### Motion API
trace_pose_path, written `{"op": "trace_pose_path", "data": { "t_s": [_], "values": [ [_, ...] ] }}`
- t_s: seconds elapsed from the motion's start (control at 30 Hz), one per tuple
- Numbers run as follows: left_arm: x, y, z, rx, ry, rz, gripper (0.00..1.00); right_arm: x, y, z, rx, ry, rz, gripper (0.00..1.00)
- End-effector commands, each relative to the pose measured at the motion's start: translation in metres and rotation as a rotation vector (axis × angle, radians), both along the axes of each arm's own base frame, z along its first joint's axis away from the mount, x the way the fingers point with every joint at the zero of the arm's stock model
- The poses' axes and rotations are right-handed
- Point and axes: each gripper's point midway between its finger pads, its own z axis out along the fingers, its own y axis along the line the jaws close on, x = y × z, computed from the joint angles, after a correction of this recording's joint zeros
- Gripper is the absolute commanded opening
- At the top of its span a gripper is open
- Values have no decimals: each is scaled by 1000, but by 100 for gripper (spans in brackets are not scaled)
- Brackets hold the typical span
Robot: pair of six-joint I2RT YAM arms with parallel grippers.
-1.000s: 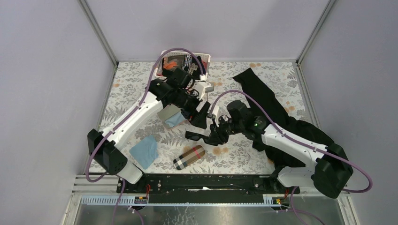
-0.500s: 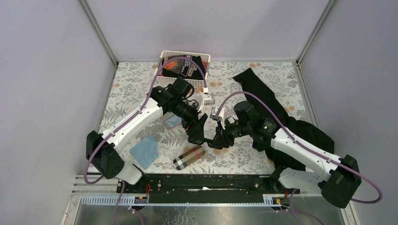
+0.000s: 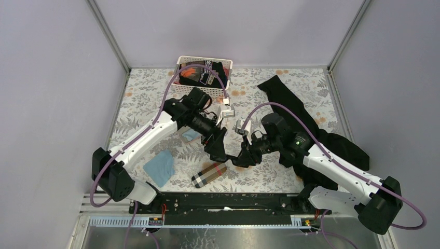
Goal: Organize the sunglasses
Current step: Place the sunglasses in the sunglasses case.
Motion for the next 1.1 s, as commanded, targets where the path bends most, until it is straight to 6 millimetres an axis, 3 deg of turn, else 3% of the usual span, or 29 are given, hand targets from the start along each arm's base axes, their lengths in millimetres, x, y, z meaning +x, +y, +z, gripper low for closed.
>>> {"op": "trace_pose_path", "data": {
  "t_s": [0.0,0.23,0.47,0.7,1.07],
  "values": [
    [-3,-10,-10,-26,5,-50,81,1,4,25,56,-24,8,16],
    [-8,-11,-19,-4,34,-62,74,2,4,27,60,-29,8,16],
    [-11,-14,-21,-11,57,-78,56,2,5,28,64,-27,11,15],
    [-15,-14,-22,-20,72,-93,47,0,6,27,64,-9,13,15],
    [-17,-16,-20,-36,74,-108,16,2,7,24,56,28,1,16]
  ]
}}
